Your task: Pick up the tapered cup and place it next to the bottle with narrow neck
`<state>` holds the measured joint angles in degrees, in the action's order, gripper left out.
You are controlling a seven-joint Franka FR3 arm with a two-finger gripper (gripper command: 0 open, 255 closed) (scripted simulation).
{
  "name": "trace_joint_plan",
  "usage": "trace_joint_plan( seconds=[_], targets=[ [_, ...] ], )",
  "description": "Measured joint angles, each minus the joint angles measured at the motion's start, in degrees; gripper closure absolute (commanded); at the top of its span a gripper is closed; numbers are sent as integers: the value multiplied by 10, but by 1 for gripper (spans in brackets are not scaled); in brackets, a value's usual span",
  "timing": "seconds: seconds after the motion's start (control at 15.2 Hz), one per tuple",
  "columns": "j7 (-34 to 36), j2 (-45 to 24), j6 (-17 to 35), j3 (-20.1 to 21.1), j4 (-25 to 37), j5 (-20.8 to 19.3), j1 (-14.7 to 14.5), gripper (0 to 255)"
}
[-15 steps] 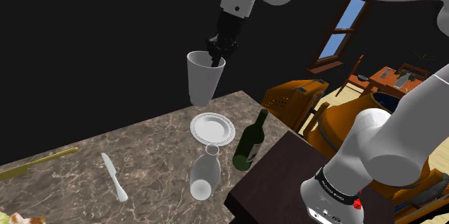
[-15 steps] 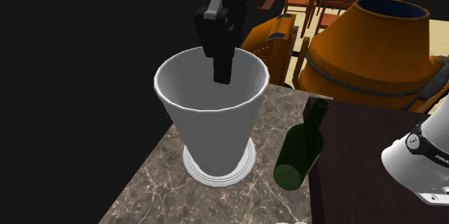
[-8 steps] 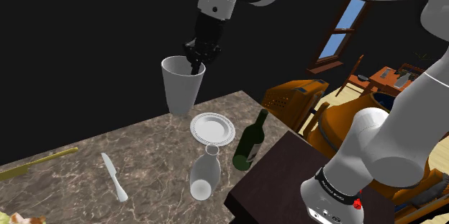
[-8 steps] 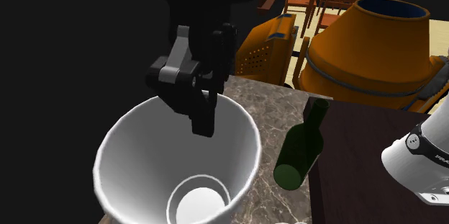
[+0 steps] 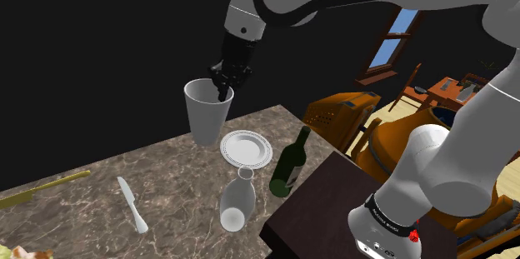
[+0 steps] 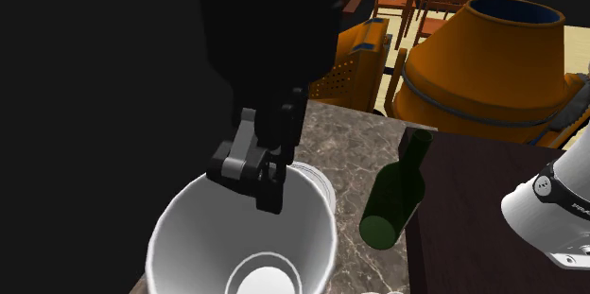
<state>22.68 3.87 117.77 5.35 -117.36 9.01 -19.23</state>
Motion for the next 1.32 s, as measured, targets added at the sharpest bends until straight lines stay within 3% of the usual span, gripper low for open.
trace_joint_plan(
  seconds=[1.32],
  targets=[
    [-21, -60, 149, 3, -90, 10, -3, 255]
  ],
)
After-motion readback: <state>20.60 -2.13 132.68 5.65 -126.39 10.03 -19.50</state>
